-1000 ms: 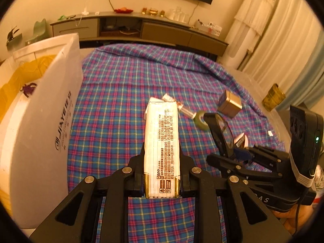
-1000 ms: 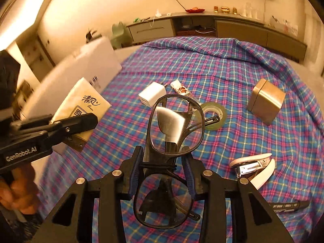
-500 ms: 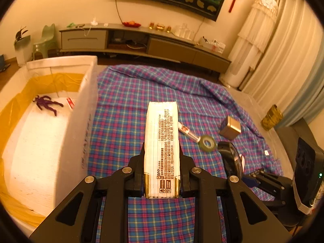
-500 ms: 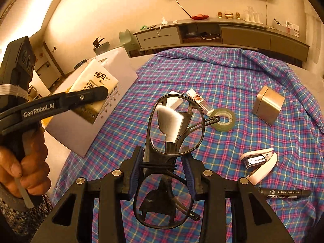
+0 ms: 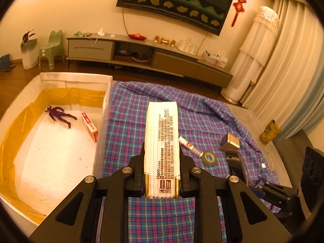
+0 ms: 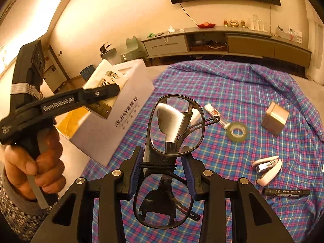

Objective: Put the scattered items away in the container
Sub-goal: 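Carry the paper packet and glasses in both grippers over the white box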

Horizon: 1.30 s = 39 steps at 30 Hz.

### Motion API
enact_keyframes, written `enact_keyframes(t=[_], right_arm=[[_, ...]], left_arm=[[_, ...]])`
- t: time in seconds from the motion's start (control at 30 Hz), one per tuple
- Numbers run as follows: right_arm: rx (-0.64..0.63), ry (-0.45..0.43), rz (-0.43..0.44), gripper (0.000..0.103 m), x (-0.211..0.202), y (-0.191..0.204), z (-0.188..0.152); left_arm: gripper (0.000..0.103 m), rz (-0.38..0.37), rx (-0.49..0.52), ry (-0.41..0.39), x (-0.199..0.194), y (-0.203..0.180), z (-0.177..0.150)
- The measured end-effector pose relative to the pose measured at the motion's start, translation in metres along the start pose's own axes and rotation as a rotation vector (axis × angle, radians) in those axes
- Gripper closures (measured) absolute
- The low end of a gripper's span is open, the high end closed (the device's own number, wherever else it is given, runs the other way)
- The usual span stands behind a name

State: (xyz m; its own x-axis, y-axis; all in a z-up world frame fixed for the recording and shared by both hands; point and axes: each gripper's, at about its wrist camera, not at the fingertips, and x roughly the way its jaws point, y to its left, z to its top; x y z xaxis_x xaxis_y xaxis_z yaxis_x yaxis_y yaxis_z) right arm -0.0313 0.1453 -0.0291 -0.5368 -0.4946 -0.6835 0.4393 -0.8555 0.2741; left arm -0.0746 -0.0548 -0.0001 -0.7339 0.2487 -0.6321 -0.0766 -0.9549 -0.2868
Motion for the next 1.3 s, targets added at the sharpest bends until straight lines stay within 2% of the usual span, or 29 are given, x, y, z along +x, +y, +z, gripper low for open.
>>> enact_keyframes(t=[0.77, 1.3], right_arm=[[-0.181, -0.090, 0.024, 0.063, -0.033, 0.087, 0.061], [-0.301, -0.106, 0.035, 0.063, -0.021, 0.144, 0.090]], left_arm=[[0.079, -0.021, -0.093, -0.105, -0.044, 0.040, 0.022], [0.079, -0.011, -0.195, -0.169, -0.069, 0.088, 0.035]])
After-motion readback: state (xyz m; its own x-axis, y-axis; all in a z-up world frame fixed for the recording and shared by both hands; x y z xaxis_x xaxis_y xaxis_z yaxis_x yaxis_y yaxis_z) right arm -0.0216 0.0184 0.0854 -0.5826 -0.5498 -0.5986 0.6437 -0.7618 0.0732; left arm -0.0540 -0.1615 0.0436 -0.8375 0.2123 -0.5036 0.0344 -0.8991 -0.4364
